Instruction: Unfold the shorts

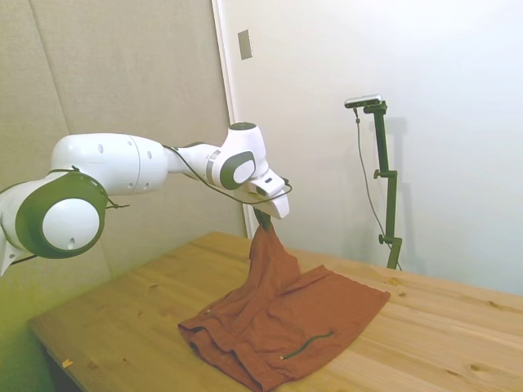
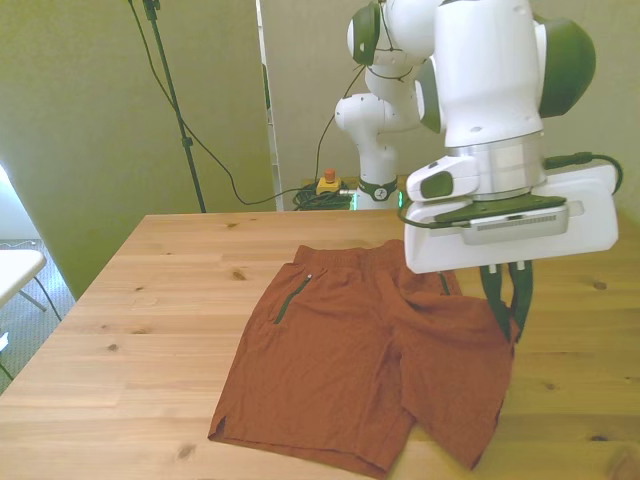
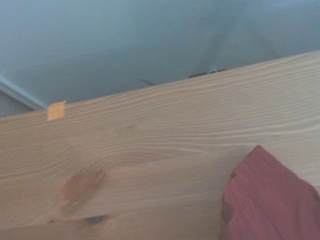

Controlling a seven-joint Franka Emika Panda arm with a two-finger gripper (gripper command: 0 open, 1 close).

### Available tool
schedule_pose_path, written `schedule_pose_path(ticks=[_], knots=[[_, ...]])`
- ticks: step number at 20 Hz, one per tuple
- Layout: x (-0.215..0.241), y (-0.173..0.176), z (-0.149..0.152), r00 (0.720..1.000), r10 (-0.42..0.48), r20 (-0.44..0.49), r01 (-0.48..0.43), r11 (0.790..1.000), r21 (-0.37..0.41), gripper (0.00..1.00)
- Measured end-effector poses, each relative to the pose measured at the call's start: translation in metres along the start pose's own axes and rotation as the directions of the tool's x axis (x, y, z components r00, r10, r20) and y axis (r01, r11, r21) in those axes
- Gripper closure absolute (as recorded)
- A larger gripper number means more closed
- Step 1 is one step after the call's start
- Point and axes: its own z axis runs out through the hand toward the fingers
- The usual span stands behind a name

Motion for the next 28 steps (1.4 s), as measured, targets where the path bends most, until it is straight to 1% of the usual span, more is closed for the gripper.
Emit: schedule_pose_path(ticks=[2, 3, 6, 10, 13, 17, 19, 21, 23, 24, 26, 28], knots=[[-0.018, -0.007, 0.001, 1.0, -0.013, 0.009, 0.013, 1.0, -0.006, 1.0], [-0.027, -0.009, 0.002, 1.0, -0.018, 0.015, 0.018, 1.0, -0.009, 0.0], [-0.043, -0.01, 0.009, 1.0, -0.027, 0.016, 0.027, 0.999, -0.035, 0.0], [-0.037, -0.002, 0.016, 1.0, -0.014, 0.009, 0.015, 0.999, -0.046, 0.0], [-0.032, 0.0, 0.007, 1.0, -0.008, 0.001, 0.008, 0.999, -0.037, 0.0], [-0.03, -0.001, -0.014, 1.0, -0.009, -0.01, 0.009, 1.0, -0.019, 0.0], [-0.027, 0.002, -0.025, 1.0, -0.004, -0.008, 0.003, 1.0, -0.027, 0.0], [-0.015, 0.023, -0.027, 1.0, 0.012, -0.017, -0.014, 0.996, -0.085, 0.0], [-0.002, 0.059, -0.015, 0.999, 0.04, 0.001, -0.039, 0.985, -0.17, 0.0], [0.002, 0.076, -0.01, 0.999, 0.045, 0.01, -0.042, 0.979, -0.201, 0.0], [0.003, 0.108, -0.01, 0.999, 0.03, 0.034, -0.02, 0.967, -0.253, 0.0], [-0.005, 0.131, -0.027, 0.999, -0.018, 0.049, 0.031, 0.959, -0.28, 0.0]])
